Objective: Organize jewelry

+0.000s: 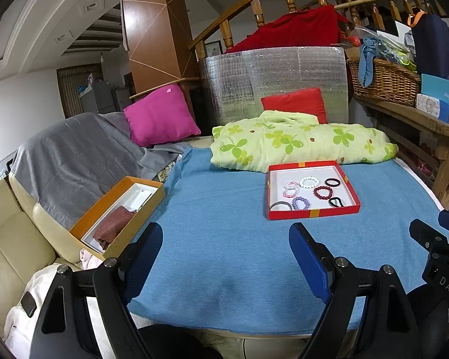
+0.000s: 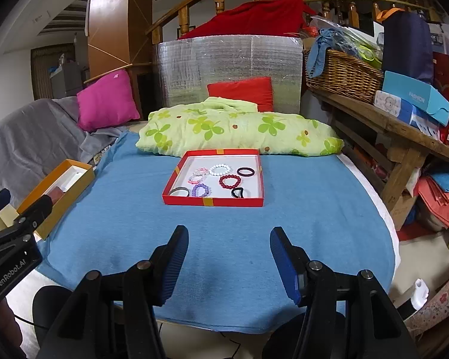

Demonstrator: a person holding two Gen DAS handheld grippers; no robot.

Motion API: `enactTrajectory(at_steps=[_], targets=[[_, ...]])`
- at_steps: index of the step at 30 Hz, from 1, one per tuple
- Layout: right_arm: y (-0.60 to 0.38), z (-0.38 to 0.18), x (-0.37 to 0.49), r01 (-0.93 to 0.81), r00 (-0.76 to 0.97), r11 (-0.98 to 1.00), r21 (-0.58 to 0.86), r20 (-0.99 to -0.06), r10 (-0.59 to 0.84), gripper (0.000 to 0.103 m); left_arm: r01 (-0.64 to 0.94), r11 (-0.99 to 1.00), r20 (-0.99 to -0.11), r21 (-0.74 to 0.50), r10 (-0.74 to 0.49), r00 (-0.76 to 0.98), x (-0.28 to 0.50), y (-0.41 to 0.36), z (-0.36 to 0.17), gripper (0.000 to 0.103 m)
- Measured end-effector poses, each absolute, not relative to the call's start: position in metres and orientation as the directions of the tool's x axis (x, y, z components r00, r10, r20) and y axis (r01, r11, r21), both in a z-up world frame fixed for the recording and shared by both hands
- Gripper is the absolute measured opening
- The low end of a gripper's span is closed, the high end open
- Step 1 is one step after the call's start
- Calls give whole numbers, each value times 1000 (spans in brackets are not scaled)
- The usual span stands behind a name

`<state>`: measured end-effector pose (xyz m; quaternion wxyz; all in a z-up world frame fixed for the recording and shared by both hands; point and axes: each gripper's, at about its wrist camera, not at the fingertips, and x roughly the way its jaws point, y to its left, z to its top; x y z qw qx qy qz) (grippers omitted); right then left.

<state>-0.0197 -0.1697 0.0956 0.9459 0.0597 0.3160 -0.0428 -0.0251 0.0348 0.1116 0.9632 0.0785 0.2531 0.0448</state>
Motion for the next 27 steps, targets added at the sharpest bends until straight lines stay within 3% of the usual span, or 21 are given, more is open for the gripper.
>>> enactTrajectory(at_steps=[27], targets=[[-164, 102, -21, 124, 802, 988, 92, -595, -45, 61, -51, 985, -480, 167, 126, 868, -28, 41, 110, 87]])
